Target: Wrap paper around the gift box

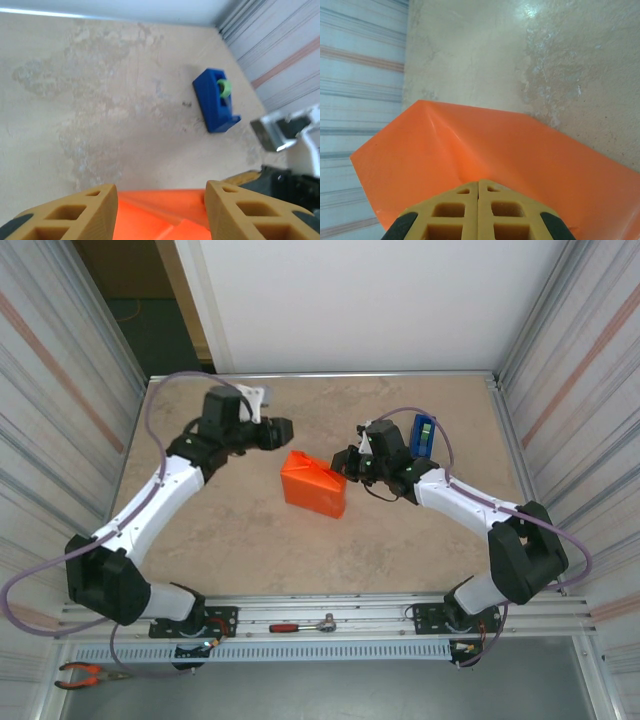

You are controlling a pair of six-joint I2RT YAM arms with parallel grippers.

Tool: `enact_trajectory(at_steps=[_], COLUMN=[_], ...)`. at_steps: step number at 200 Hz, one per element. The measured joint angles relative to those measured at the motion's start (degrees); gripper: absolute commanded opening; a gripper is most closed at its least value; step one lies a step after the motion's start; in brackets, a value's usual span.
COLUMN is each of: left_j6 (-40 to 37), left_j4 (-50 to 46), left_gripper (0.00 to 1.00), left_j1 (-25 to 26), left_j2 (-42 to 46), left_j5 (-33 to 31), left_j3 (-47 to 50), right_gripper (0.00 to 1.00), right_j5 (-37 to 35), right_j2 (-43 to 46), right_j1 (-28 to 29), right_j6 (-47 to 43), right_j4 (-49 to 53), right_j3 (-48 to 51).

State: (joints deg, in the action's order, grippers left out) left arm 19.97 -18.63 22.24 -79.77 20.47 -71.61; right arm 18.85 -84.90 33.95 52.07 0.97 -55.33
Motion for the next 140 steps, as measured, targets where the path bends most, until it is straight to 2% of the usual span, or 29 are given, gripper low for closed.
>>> enact_trajectory(at_steps=[22,53,89,140], left_j6=[0.3,-1.3,-6.0,-12.9], left_j4=[-0.7,-4.4,-13.7,-22.3], left_gripper=[0.38,0.22,0.19,0.18], left_j1=[-3.8,-4.2,-3.3,-1.9], left_j2=[-6.7,-20.7,-31.2,-33.0], left_j5=[7.6,15.5,19.1,21.6], left_j3=[-4.7,-12.1,-20.8,-25.7], right_gripper=[0.0,0.0,0.0,0.0], right_j5=[0.0,0.0,0.0,0.0], right_j2=[0.4,0.6,0.6,0.6], right_j1=[0.0,0.0,0.0,0.0], right_j6=[0.0,0.0,0.0,0.0], right_j4=[-0.6,-1.0,-1.0,-1.0], right_j3=[0.6,0.9,0.9,0.9])
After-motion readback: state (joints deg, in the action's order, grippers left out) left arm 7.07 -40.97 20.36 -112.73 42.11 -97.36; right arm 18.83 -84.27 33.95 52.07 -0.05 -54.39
